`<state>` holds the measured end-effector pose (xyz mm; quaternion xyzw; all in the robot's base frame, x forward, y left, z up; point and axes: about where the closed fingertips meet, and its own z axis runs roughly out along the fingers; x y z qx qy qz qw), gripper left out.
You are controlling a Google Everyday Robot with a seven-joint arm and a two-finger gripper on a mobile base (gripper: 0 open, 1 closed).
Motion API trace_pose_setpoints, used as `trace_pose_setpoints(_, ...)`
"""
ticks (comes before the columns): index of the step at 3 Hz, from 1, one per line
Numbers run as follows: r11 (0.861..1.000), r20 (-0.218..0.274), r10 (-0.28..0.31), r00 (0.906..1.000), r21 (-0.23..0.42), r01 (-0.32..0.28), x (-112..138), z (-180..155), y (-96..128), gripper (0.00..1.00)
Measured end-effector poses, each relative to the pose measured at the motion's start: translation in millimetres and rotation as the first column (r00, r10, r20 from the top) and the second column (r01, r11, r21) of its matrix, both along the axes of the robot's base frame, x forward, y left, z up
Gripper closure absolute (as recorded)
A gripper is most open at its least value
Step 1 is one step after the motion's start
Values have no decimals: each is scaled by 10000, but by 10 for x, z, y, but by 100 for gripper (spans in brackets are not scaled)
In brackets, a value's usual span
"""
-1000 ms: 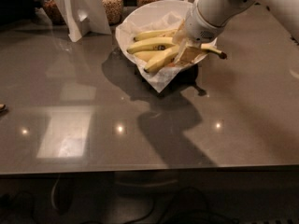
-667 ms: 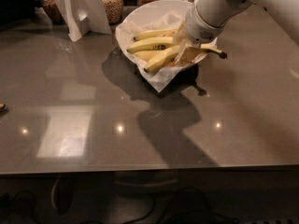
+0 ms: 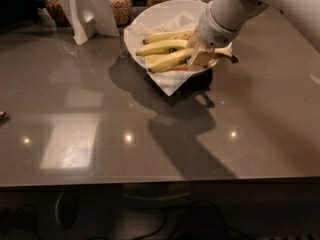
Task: Pick banana from white bowl
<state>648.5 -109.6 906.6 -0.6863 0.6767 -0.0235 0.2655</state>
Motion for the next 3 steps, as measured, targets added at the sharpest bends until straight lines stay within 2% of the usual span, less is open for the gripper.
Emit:
trace_pose_setpoints(1, 10000, 36, 75, 10000, 14, -75, -101, 162, -48, 100)
trace_pose_setpoints(2, 9984, 112, 538, 9985, 186, -540, -298, 429, -99, 100)
trace_pose_setpoints(3, 9876, -17, 1375, 9905, 770, -1370, -662, 657, -149, 100)
